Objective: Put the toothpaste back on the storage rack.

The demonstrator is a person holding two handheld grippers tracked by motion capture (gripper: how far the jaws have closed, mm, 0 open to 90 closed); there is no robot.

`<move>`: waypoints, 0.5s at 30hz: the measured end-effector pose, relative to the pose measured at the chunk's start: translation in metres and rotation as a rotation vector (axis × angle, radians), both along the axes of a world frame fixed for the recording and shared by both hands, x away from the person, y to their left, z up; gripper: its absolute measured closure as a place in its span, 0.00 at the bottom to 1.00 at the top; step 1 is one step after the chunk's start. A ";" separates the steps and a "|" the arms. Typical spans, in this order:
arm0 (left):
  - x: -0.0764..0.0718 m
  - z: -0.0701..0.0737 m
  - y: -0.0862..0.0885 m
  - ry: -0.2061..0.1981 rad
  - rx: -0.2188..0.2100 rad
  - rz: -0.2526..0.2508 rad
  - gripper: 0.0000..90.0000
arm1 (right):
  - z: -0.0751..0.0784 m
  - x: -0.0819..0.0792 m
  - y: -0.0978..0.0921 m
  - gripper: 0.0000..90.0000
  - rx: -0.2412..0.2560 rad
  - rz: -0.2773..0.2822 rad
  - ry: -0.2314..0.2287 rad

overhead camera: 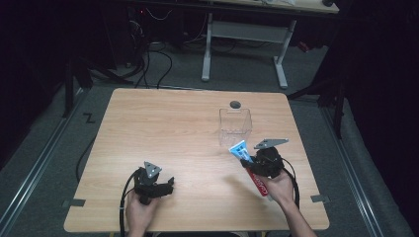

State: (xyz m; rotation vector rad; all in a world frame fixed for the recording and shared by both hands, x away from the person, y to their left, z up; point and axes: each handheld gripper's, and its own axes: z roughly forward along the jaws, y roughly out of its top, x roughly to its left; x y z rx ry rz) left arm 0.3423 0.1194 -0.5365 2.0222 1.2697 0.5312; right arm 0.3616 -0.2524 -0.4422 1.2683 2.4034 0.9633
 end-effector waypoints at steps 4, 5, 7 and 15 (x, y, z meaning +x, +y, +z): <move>0.000 0.000 0.000 0.000 0.000 0.000 0.17 | 0.003 0.000 -0.001 0.80 -0.002 -0.003 -0.013; 0.000 0.000 0.000 0.000 0.000 0.000 0.17 | 0.005 0.000 -0.001 0.80 -0.003 -0.004 -0.018; 0.000 0.000 0.000 0.000 0.000 0.000 0.17 | 0.007 0.001 -0.002 0.80 -0.001 -0.007 -0.025; 0.000 0.000 0.000 0.000 0.000 0.000 0.17 | 0.015 0.003 -0.005 0.80 0.018 -0.015 -0.045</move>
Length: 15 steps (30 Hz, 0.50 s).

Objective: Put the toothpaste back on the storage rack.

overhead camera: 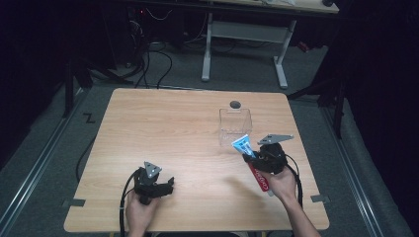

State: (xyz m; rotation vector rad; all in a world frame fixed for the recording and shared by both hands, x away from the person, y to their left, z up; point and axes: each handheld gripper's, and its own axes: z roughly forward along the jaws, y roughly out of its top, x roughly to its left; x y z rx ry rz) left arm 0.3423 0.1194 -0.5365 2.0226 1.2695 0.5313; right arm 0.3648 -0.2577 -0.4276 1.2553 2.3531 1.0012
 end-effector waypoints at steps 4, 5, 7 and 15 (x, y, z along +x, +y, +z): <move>0.000 0.000 0.000 0.000 0.000 0.000 0.17 | 0.005 0.002 -0.001 0.80 0.002 -0.006 -0.024; 0.000 0.000 0.000 0.000 0.000 0.000 0.17 | 0.005 0.002 -0.001 0.80 0.002 -0.006 -0.024; 0.000 0.000 0.000 0.000 0.000 0.000 0.17 | 0.009 0.003 -0.002 0.80 0.001 -0.009 -0.042; 0.000 0.000 0.000 0.000 0.000 0.000 0.17 | 0.017 0.007 -0.005 0.80 0.017 -0.022 -0.072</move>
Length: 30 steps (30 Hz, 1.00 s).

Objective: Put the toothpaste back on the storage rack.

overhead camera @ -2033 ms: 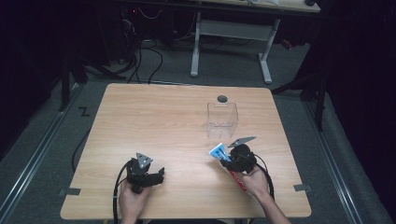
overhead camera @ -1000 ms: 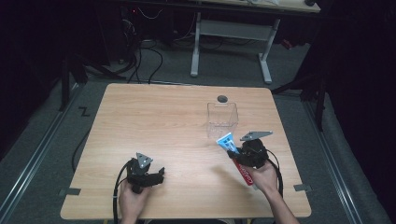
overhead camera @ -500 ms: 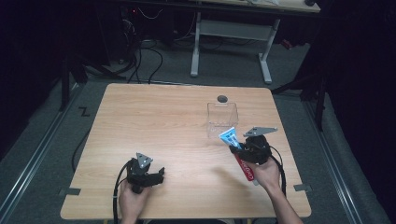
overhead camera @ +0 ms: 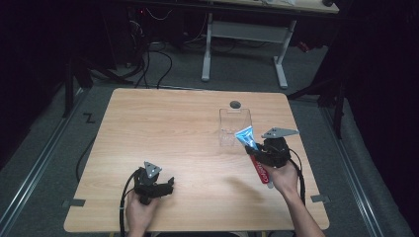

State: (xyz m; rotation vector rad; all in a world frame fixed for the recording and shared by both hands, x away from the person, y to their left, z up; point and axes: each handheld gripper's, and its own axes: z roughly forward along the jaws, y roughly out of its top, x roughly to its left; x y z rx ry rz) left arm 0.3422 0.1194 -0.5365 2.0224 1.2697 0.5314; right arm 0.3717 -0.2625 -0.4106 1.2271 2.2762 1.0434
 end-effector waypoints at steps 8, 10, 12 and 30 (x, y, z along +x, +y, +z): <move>0.000 0.000 0.000 0.000 0.000 0.000 0.17 | 0.006 0.003 0.001 0.80 0.014 0.004 -0.024; 0.000 0.000 0.000 0.000 0.000 0.000 0.17 | 0.005 0.005 0.001 0.80 0.022 0.009 -0.019; 0.000 0.000 0.000 0.000 0.000 0.000 0.17 | 0.005 0.006 0.001 0.80 0.021 0.011 -0.015; 0.000 0.000 0.000 0.000 0.000 0.000 0.17 | 0.021 0.020 0.002 0.80 0.054 0.020 -0.049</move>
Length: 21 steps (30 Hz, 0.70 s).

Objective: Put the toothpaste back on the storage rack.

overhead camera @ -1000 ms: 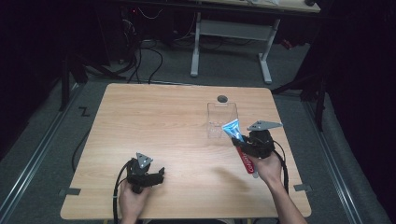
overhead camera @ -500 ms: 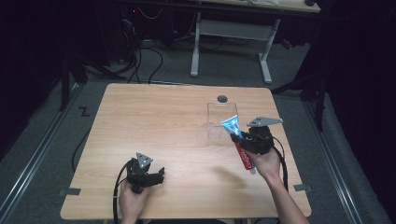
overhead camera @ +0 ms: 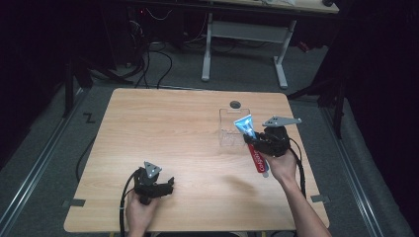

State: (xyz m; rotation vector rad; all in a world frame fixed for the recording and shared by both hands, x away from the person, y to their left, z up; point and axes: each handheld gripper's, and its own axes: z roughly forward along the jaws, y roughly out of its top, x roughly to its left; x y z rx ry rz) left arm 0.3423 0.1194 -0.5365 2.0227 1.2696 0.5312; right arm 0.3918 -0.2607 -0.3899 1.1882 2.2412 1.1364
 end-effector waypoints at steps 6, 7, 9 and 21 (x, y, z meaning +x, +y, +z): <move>0.000 0.000 0.000 0.000 0.000 0.000 0.17 | 0.007 0.005 0.002 0.80 0.010 -0.005 -0.018; 0.000 0.000 0.000 0.000 0.000 0.000 0.17 | 0.010 0.005 0.006 0.80 -0.023 -0.015 -0.039; 0.000 0.000 0.000 0.000 0.000 0.000 0.17 | 0.011 0.006 0.007 0.80 -0.037 -0.015 -0.050; 0.000 0.000 0.000 0.000 0.000 0.000 0.17 | 0.021 0.021 0.009 0.80 -0.008 -0.026 -0.052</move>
